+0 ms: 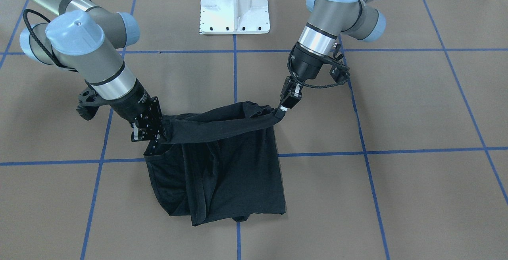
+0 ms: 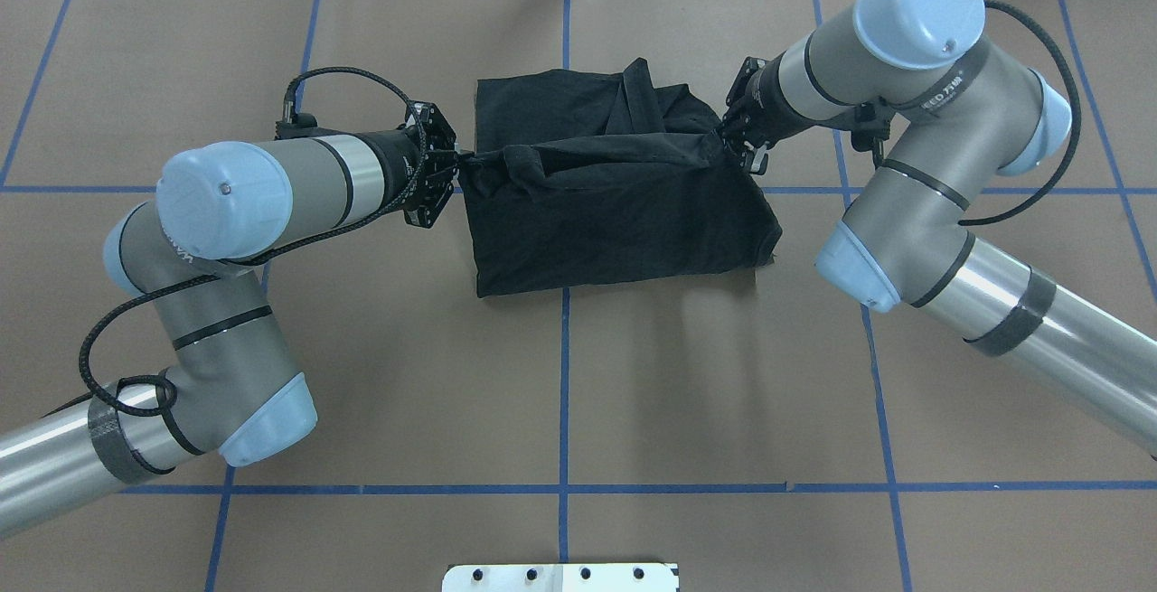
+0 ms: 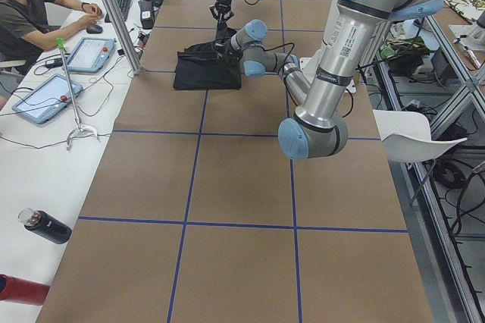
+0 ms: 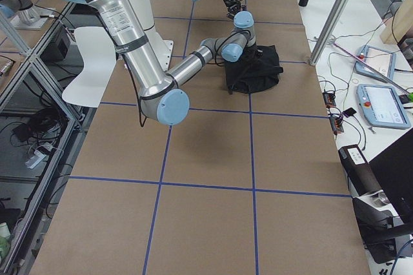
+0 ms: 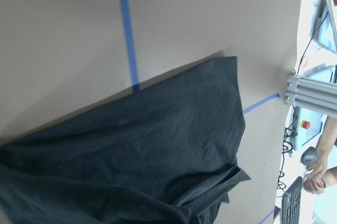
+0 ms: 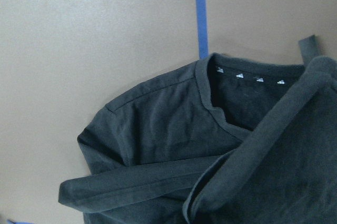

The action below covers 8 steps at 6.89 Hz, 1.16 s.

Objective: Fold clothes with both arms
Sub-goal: 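Lift the near edge with both grippers and fold it away from the robot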

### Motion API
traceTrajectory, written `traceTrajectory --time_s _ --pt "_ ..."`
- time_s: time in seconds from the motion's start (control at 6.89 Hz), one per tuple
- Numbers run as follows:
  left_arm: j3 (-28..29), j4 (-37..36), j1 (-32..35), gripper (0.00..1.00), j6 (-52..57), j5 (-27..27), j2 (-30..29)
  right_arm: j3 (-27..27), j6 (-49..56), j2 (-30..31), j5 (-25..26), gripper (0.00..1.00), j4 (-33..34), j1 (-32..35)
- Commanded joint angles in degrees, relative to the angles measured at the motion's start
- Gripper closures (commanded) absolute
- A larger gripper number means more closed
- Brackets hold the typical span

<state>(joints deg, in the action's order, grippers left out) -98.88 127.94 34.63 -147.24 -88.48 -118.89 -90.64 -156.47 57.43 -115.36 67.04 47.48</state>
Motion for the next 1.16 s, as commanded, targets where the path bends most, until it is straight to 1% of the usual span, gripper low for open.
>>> traceTrajectory --time_s 0.0,0.15,0.29,0.44,0.58,0.73,0.87,1.02 --pt "5.8 0.8 2.7 1.0 1.6 -1.2 -3.5 9.0 2.2 -6.2 -0.6 1.0 -0.3 2.0" --pt "10.2 3.3 4.3 1.0 3.8 -1.8 -5.5 12.7 3.0 -8.9 -0.7 1.0 -0.3 2.4" --pt "13.6 5.5 5.5 1.0 5.3 -2.2 -6.3 16.3 3.7 -10.0 -0.6 1.0 -2.8 2.4" --pt "17.2 6.0 5.7 1.0 7.4 -2.1 -8.2 19.7 3.9 -10.1 -0.6 1.0 -6.0 2.4" --pt "22.7 8.5 5.7 0.87 8.4 -2.0 -10.6 23.3 4.1 -11.2 0.0 0.95 -8.0 2.3" --pt "30.9 14.6 6.9 0.69 10.5 -1.9 -13.4 29.8 6.2 -14.7 0.8 0.9 -10.1 2.4" --pt "36.9 16.4 7.8 0.34 13.9 -1.9 -16.1 33.6 6.5 -17.0 4.9 0.01 -11.6 2.3" --pt "38.7 17.7 9.4 0.06 17.4 -2.0 -17.1 35.9 8.4 -19.1 6.7 0.0 -11.8 2.3"
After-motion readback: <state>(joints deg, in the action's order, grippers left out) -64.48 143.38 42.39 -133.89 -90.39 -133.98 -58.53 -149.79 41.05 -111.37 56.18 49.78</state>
